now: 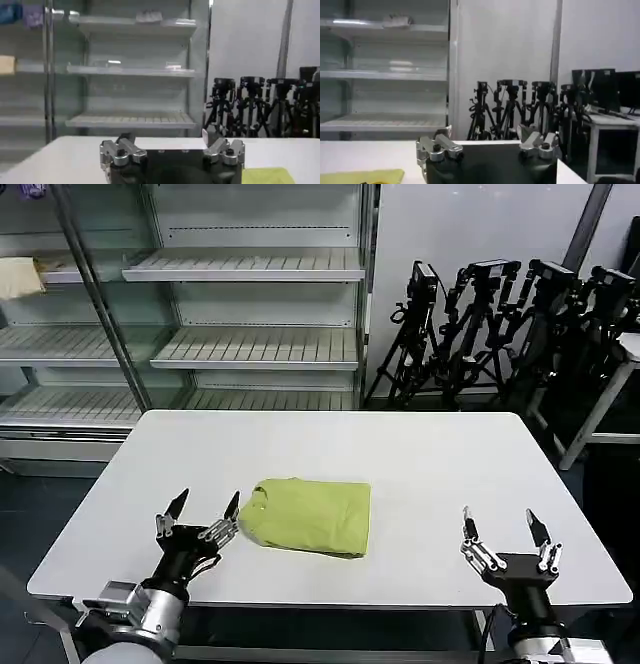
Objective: Fold and organize the clothes.
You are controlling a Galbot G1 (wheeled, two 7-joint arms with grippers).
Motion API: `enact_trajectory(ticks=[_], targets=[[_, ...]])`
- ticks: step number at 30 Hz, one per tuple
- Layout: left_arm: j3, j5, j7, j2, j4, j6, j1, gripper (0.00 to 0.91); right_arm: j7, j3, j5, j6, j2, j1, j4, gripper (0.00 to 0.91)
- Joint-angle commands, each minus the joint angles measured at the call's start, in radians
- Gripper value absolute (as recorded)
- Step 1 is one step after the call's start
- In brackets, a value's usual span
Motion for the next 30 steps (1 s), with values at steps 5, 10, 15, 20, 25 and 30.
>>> enact_trajectory(ticks=[5, 10, 15, 20, 25, 30], targets=[[-0.008, 0.164, 0.003, -0.022, -0.04, -0.044, 0.087, 0.907, -0.001, -0.035, -0.041, 0.03, 0.003, 0.032, -0.01, 0.907], [-0.005, 0.177, 0.003, -0.03, -0.055, -0.045, 0.103, 0.907, 0.001, -0.03, -0.045, 0.036, 0.007, 0.024, 0.01, 0.907], [-0.008, 0.184, 0.002, -0.033, -0.07, -0.046, 0.119, 0.907, 0.007, -0.022, -0.04, 0.027, 0.005, 0.029, 0.019, 0.907], [-0.008, 0.19, 0.002, -0.034, -0.082, -0.046, 0.133, 0.907, 0.012, -0.018, -0.04, 0.018, 0.008, 0.038, 0.023, 0.907], [-0.006, 0.194, 0.002, -0.03, -0.086, -0.046, 0.142, 0.907, 0.014, -0.012, -0.04, 0.009, 0.011, 0.042, 0.026, 0.907], [-0.01, 0.193, 0.003, -0.03, -0.09, -0.05, 0.156, 0.907, 0.023, -0.002, -0.034, 0.004, 0.01, 0.049, 0.03, 0.907]])
